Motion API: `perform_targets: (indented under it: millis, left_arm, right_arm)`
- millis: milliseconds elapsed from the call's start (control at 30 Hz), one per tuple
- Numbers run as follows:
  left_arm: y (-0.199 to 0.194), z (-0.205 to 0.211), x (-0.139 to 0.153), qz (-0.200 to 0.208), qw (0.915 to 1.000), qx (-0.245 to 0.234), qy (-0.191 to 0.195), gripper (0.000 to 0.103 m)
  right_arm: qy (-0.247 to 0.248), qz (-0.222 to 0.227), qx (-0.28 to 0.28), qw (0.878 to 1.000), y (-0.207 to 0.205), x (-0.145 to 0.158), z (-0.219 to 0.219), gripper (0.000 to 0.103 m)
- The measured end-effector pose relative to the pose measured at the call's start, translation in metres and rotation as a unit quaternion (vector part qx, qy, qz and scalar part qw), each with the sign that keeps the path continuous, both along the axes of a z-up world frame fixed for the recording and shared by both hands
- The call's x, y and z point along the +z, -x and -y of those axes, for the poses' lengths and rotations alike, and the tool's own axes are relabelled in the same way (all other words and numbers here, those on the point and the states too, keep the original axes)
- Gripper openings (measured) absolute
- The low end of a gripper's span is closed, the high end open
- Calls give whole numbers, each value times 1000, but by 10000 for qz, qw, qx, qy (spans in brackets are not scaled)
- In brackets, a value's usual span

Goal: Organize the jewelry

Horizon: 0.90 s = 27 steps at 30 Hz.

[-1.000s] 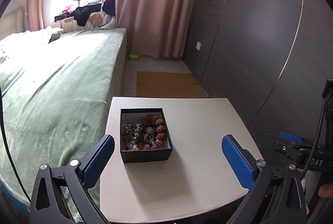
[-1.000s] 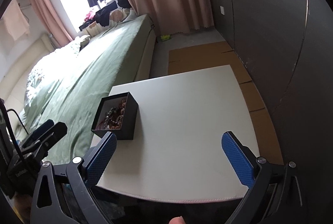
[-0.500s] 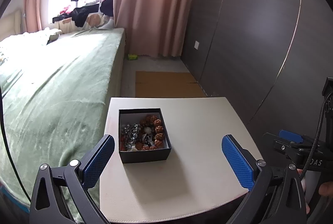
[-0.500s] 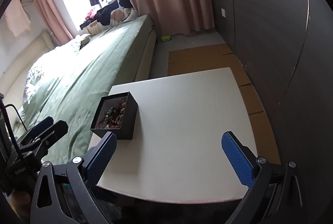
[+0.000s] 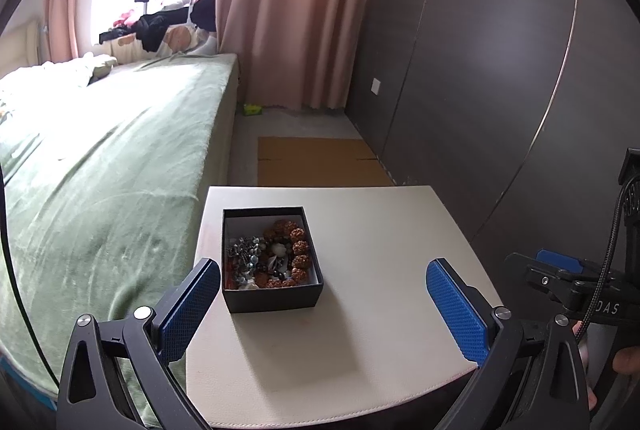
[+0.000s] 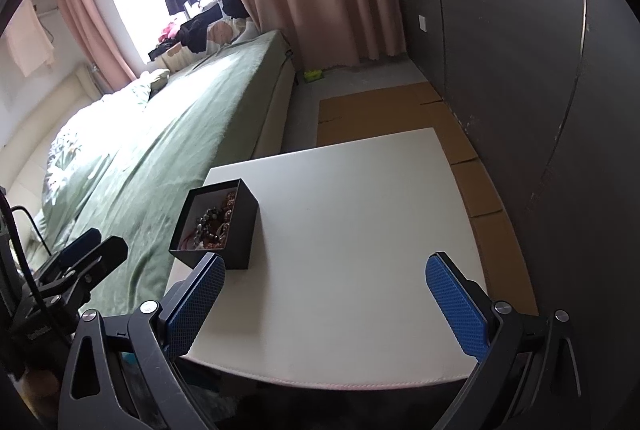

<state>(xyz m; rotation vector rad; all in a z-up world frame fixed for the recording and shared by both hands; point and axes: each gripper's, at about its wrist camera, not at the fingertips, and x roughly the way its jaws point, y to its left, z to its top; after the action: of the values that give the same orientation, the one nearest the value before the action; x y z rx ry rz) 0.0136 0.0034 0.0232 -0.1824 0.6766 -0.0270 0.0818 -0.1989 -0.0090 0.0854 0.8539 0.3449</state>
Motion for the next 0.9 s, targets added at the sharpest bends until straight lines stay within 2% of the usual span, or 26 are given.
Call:
perform_targets:
  millis: [900]
  left_arm:
    - [-9, -6, -2, -72, 10000, 27, 54, 103]
  right_arm:
    - [-99, -167, -131, 9997, -11, -8, -4, 102]
